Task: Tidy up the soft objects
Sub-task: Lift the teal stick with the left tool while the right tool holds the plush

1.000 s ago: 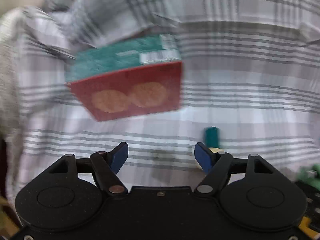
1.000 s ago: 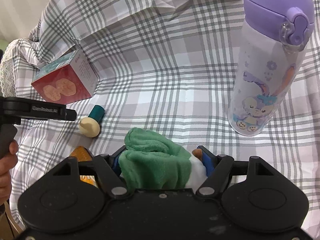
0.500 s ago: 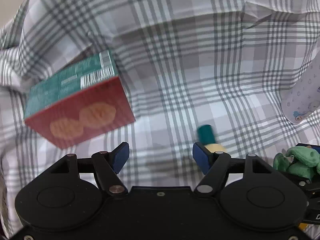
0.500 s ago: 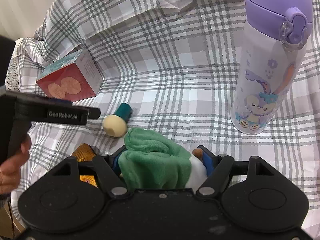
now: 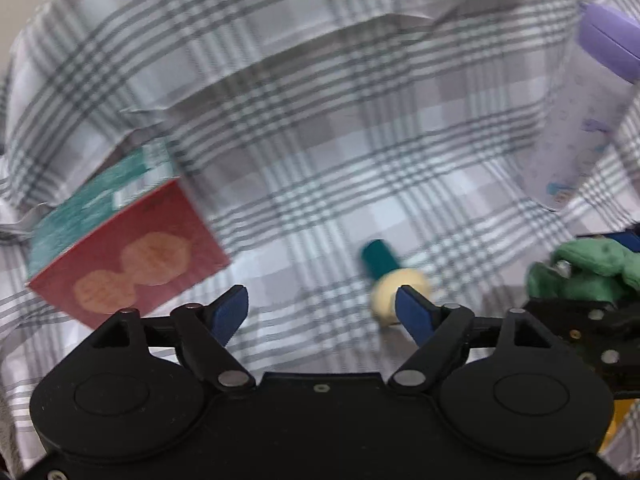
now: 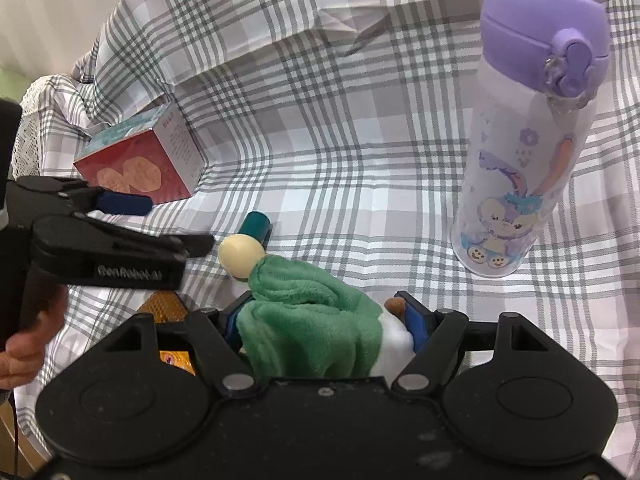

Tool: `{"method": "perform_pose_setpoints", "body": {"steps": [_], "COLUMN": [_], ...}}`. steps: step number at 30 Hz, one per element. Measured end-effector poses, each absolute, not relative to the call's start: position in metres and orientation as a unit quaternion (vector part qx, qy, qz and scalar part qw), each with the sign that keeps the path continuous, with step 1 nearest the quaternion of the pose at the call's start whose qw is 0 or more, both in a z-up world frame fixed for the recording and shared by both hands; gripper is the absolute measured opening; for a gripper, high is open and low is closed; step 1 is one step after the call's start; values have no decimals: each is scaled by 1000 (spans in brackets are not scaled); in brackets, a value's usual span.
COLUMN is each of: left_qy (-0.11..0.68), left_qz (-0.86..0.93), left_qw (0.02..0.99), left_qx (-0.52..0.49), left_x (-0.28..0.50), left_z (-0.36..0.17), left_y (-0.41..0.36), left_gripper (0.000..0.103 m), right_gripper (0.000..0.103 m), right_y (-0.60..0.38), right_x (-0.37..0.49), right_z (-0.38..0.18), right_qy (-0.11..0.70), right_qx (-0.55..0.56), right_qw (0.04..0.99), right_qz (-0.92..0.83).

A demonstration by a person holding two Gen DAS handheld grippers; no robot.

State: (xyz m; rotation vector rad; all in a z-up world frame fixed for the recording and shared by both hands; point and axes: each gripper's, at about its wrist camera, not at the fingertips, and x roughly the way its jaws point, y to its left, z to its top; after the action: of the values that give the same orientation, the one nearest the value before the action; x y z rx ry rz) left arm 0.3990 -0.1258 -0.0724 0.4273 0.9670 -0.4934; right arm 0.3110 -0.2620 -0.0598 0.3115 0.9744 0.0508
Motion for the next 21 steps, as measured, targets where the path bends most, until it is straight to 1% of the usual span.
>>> {"method": "perform_pose_setpoints", "body": {"steps": [7, 9, 10, 12, 13, 15, 16, 21], "left_qy": [479, 494, 500, 509, 515, 526, 528, 510], "left_qz": [-221, -216, -212, -211, -216, -228, -231, -203], "left_qw": [825, 821, 820, 816, 813, 807, 805, 824], "left_qx": [201, 187, 183, 172, 163, 145, 138, 141], "left_x": [399, 403, 405, 407, 408, 408, 407, 401], "left_z": [-89, -93, -96, -99, -100, -100, -99, -86], "left_y": [-147, -149, -150, -151, -151, -152, -153, -154], "left_gripper": [80, 77, 75, 62, 58, 40, 37, 36], "right_gripper": [73, 73, 73, 73, 73, 73, 73, 73], "right_y": [-270, -271, -272, -273, -273, -272, -271, -270], "right_x": [307, 305, 304, 303, 303, 302, 302, 300], "right_z": [-55, -53, -53, -52, -51, -49, -48, -40], "right_qy": [454, 453, 452, 450, 450, 450, 450, 450], "right_qx": [160, 159, 159, 159, 160, 160, 158, 157], "right_qw": [876, 877, 878, 878, 878, 878, 879, 879], "right_qz": [24, 22, 20, 17, 17, 16, 14, 8]}}
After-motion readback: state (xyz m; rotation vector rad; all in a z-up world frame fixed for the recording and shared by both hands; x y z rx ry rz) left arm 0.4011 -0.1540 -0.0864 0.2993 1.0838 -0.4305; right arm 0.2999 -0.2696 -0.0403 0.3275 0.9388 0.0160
